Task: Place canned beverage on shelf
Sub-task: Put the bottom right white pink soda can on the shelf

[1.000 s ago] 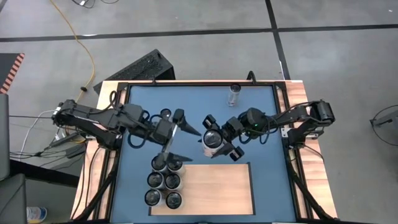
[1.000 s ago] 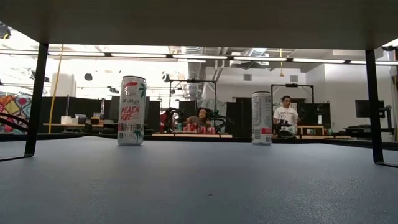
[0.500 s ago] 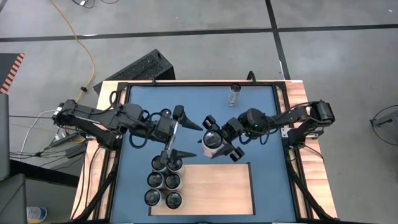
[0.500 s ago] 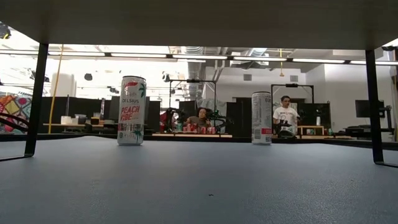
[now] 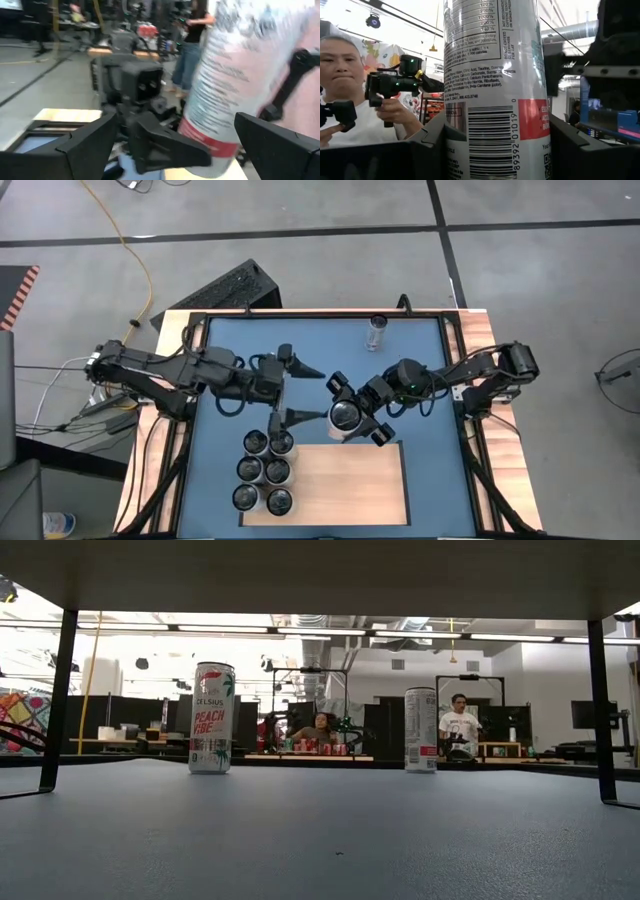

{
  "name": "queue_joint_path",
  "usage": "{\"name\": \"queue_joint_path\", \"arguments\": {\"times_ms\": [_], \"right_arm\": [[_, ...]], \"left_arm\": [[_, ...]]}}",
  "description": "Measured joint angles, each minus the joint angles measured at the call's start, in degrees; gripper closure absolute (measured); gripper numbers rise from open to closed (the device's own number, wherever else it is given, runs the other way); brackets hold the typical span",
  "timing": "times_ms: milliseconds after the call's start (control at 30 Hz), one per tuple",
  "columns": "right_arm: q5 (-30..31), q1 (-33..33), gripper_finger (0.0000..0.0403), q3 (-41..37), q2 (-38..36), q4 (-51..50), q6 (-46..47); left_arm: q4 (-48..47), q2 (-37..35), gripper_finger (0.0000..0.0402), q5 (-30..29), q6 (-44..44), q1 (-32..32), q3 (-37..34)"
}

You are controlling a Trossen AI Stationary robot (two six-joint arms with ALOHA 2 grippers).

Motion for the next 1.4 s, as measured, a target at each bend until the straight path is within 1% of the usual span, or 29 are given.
{"name": "queue_joint_path", "arguments": {"times_ms": [200,300,367,467,533,600,700,833,933,1133,1300,1400], "right_arm": [[-0.4,0.0,0.0178,0.0,0.0,-0.2,0.0],[-1.3,0.2,0.0178,0.0,0.0,-0.6,0.2],[-0.8,0.5,0.0178,0.0,0.0,-0.6,0.4],[-0.5,1.3,0.0178,0.0,0.1,1.5,0.5],[-3.2,1.9,0.0178,0.0,-0.5,3.7,0.6],[-5.8,2.6,0.0178,0.0,-1.2,4.6,0.1],[-7.1,2.8,0.0178,0.1,-1.8,3.5,0.2],[-4.8,1.9,0.0178,0.0,-1.2,1.6,0.3],[-2.5,1.6,0.0178,0.0,-1.3,-0.8,-0.9],[-1.4,0.7,0.0178,0.0,-1.3,-1.7,-1.1],[-1.2,-0.3,0.0178,0.0,-1.3,-2.1,-0.9],[-1.0,-0.4,0.0178,0.0,-1.3,-2.6,-1.0]], "left_arm": [[0.1,2.3,0.0015,5.9,-2.0,1.8,0.1],[1.3,3.3,0.0015,11.5,-0.9,3.1,0.1],[2.2,3.4,0.0015,15.6,-0.8,3.7,0.1],[3.0,3.0,0.0015,21.3,-1.4,4.4,0.0],[3.5,2.5,0.0015,25.1,-1.4,4.7,-0.1],[3.7,1.7,0.0015,27.8,-0.6,4.8,0.0],[6.0,1.7,0.0015,28.0,0.8,4.5,0.0],[6.9,2.1,0.0015,25.9,1.9,4.3,0.0],[6.6,2.2,0.0015,25.9,1.7,4.3,0.0],[7.2,2.2,0.0015,26.0,1.5,4.3,0.0],[8.7,3.2,0.0015,29.7,0.8,4.3,0.0],[10.3,4.4,0.0015,29.6,0.6,4.2,0.0]]}}
